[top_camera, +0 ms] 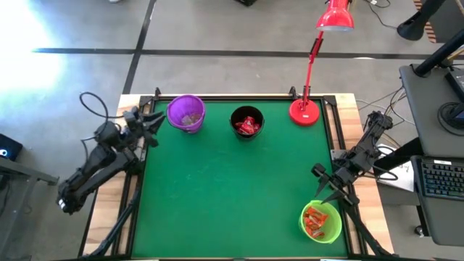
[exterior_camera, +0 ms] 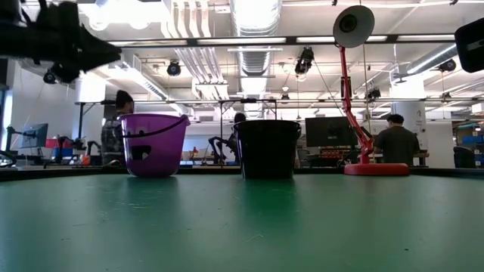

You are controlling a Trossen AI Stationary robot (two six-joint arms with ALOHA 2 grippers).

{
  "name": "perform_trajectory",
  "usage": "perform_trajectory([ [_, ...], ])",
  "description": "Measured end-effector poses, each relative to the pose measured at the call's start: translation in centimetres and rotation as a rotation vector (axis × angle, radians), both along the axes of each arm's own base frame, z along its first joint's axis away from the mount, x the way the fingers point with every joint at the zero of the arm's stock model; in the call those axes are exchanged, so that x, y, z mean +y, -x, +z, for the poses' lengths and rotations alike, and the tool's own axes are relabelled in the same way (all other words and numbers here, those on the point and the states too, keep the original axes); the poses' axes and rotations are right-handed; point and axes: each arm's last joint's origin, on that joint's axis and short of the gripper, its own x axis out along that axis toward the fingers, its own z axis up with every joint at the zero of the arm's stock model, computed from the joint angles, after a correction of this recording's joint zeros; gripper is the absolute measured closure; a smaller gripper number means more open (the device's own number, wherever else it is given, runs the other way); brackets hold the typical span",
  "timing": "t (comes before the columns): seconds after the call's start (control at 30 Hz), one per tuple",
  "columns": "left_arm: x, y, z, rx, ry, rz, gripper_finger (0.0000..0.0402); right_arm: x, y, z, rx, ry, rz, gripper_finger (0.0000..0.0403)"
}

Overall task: Sort candy
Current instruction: Return to Home Position

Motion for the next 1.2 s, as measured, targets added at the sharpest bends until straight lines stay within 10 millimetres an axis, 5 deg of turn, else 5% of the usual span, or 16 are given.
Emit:
perform_trajectory([
  [0.33,1.6,-1.9,-5.7,-0.075,-0.009,-0.016,0.0312,0.0,0.0,0.0,0.0,0.0,0.0,0.0275],
  [0.8,1.6,-2.0,-6.9,0.17,-0.142,-0.018,0.0312,0.0,0.0,0.0,0.0,0.0,0.0,0.0275],
  [1.2,1.7,-2.0,-7.0,0.189,-0.16,-0.008,0.0312,0.0,0.0,0.0,0.0,0.0,0.0,0.0275],
])
